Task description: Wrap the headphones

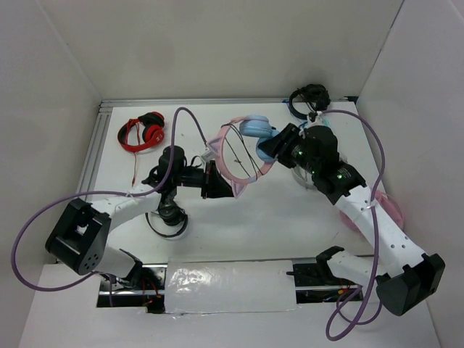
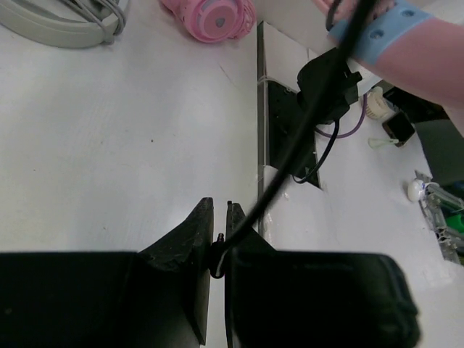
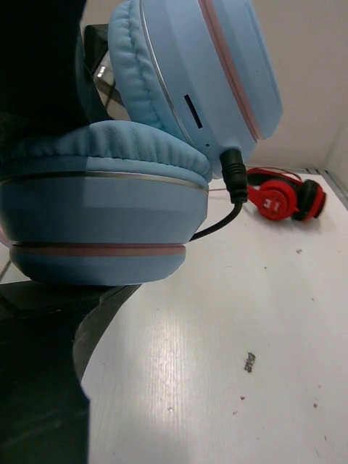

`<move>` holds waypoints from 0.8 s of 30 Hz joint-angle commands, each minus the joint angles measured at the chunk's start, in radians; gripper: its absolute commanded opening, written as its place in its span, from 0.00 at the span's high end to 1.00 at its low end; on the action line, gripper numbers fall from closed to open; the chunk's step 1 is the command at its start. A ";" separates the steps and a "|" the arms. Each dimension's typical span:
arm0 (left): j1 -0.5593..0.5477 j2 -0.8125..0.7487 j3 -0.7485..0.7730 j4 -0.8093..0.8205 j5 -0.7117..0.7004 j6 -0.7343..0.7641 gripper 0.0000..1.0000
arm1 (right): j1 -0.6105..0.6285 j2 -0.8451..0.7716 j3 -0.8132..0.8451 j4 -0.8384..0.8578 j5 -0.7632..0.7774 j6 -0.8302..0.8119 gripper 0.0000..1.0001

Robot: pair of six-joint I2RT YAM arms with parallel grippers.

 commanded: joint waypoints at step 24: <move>-0.148 0.468 0.100 0.527 -0.061 -0.545 1.00 | 0.047 -0.104 -0.163 -0.151 0.708 0.796 1.00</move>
